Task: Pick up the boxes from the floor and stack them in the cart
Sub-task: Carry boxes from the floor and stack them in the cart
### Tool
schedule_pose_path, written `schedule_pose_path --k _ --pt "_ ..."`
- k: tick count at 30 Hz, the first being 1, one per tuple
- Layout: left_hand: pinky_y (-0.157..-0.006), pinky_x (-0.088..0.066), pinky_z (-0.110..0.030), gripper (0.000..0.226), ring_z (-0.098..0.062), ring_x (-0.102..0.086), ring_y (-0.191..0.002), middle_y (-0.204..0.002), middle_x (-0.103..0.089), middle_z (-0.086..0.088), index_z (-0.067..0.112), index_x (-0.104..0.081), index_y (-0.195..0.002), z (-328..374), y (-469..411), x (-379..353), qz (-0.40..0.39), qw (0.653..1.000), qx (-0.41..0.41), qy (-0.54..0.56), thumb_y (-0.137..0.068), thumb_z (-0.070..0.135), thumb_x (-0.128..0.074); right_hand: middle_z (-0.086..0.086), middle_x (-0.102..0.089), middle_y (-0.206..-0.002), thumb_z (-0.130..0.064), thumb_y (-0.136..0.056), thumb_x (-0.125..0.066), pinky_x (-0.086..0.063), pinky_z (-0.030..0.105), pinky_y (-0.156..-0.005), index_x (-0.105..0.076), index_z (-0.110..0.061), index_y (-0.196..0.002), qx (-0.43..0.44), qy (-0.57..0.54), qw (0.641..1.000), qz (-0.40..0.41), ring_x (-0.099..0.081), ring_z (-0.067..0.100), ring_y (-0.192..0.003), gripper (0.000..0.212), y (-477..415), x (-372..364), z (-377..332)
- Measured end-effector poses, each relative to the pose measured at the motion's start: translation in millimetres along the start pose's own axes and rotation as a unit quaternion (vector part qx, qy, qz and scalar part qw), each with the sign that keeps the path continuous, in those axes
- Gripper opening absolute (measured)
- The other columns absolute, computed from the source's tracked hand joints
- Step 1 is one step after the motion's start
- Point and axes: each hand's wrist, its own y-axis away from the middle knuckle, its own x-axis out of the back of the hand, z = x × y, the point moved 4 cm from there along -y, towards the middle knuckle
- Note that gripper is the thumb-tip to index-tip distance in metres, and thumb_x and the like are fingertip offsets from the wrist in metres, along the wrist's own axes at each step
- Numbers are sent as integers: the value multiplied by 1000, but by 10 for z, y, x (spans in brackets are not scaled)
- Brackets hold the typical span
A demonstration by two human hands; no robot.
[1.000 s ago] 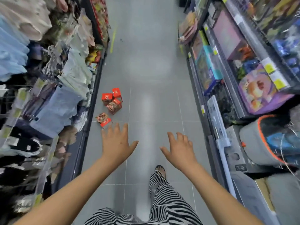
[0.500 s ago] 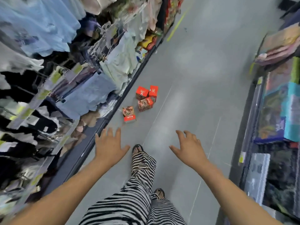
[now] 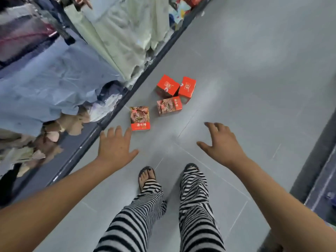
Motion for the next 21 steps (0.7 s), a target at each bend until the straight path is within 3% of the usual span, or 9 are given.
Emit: schedule_pose_path --k 6,9,15,18,21 --pt "-104 -33 -53 91 -40 -37 -131 -146 -37 -21 15 -28 -148 192 -1498 -1192 33 993 74 86 -80 71 -49 18 -35 -148 -47 -87 -64 -31 46 -109 -30 -17 -148 110 49 993 12 -31 36 -137 76 -1650 -1001 210" --pt "-107 -30 -49 98 -40 -34 -133 -149 -31 -22 17 -23 -149 288 -2171 -1751 41 981 126 144 -76 75 -51 20 -43 -141 -43 -81 -72 -36 50 -102 -37 -14 -145 185 79 979 38 -40 40 -128 79 -2390 -1501 190" --pt "-107 -31 -50 109 -41 -32 -133 -151 -24 -24 31 -17 -149 268 -3190 -2330 112 968 160 159 -62 88 -47 27 -55 -122 -43 -58 -85 -46 52 -89 -51 -9 -134 336 197 912 127 -55 46 -108 90 -3476 -2290 -73" --pt "-103 -33 -49 105 -42 -26 -135 -153 -16 -21 41 -17 -147 276 -3409 -2398 109 960 177 185 -59 89 -50 24 -56 -118 -60 -59 -75 -43 45 -85 -45 -20 -140 365 257 876 185 -54 40 -104 96 -3781 -2466 -164" --pt "-91 -40 -42 87 -39 -36 -122 -131 -33 -13 38 -37 -134 266 -3400 -2370 128 950 182 218 -61 79 -58 17 -53 -102 -72 -69 -47 -33 40 -78 -39 -33 -144 387 263 856 220 -49 31 -91 84 -3829 -2467 -233"
